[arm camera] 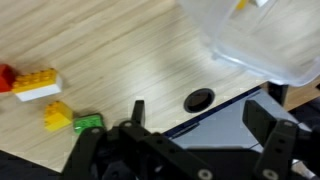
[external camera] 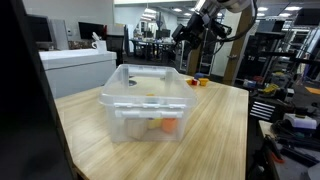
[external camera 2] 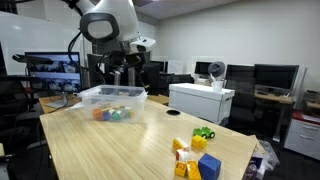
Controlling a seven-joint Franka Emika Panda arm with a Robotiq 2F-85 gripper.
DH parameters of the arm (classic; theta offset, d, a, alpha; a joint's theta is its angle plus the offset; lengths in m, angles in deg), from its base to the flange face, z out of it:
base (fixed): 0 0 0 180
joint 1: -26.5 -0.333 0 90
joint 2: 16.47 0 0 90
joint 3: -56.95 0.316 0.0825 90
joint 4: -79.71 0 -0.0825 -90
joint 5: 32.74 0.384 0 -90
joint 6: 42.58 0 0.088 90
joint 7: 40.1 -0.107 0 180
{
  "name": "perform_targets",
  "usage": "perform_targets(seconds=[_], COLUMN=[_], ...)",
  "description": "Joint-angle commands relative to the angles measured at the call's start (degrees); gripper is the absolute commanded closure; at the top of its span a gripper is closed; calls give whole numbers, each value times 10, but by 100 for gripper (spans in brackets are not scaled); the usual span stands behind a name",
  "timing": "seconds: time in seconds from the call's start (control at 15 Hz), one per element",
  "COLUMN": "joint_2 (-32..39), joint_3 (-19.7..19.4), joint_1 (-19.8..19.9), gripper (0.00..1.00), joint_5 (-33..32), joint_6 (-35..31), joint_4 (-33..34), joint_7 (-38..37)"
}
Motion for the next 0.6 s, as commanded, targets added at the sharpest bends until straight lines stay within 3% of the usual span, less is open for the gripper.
perform_targets(seconds=[0.0, 0.27, 0.53], joint_2=[62, 159, 260], joint_3=[-31, -57, -63], joint_1=[40, 77, 87], gripper=[0, 0, 0], joint_5=[-34, -52, -81], joint_6=[-32, -61, -65], joint_4=[11, 43, 117], joint_7=[-46, -84, -144])
